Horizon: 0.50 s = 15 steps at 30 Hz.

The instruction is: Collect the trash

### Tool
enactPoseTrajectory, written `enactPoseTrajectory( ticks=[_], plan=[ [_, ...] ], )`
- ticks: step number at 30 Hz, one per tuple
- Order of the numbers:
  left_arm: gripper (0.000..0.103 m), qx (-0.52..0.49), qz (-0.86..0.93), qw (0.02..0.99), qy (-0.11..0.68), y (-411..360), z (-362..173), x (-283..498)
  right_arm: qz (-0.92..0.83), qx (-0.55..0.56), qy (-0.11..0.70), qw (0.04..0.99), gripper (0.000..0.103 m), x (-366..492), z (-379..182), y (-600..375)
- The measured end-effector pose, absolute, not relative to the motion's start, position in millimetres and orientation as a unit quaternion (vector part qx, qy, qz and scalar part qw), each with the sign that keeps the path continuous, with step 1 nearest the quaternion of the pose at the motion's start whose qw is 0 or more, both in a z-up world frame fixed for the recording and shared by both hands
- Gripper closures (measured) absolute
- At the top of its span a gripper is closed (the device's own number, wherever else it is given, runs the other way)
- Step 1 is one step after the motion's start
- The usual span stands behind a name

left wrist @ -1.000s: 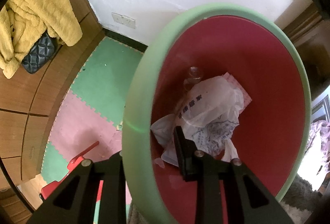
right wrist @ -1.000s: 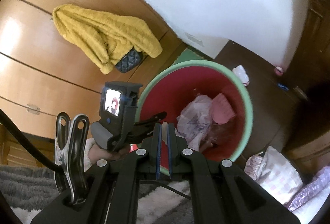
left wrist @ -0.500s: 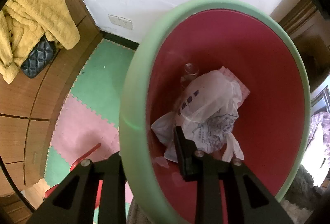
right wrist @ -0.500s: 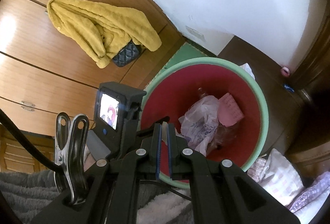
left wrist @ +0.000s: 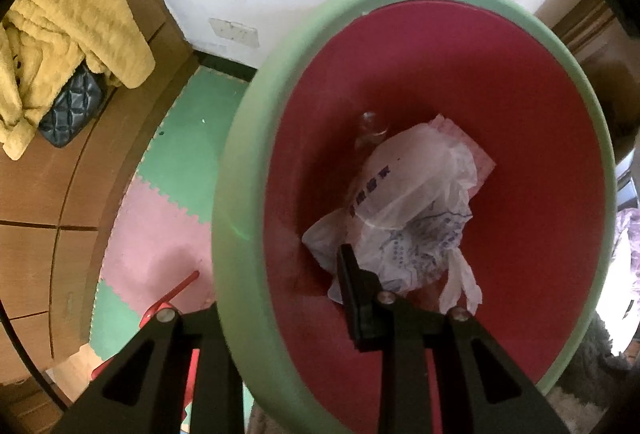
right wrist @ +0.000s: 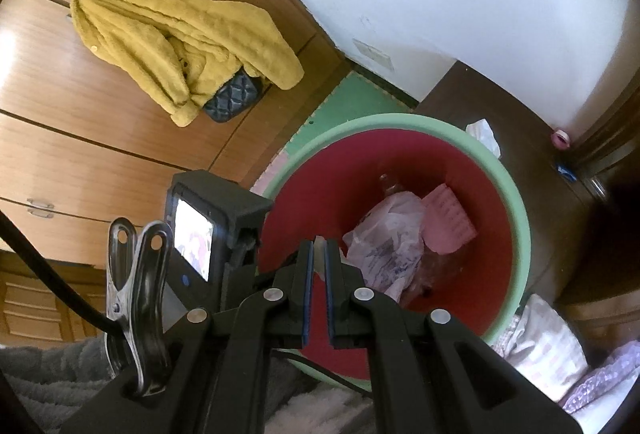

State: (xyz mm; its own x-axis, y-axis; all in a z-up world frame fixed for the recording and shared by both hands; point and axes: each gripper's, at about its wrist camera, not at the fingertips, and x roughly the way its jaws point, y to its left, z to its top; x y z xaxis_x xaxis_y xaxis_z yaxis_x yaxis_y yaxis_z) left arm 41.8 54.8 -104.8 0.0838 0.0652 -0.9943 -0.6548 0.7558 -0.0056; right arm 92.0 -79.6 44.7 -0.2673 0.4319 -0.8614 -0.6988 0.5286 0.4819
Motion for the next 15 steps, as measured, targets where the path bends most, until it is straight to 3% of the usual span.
enactPoseTrajectory(
  ticks=[15],
  plan=[
    [0.077,-0.25,0.243,0.689,0.636,62.8,-111.2,38.2,0.467,-0.124,0.645,0.591,0.097,98.6,23.9,-59.3]
  ],
)
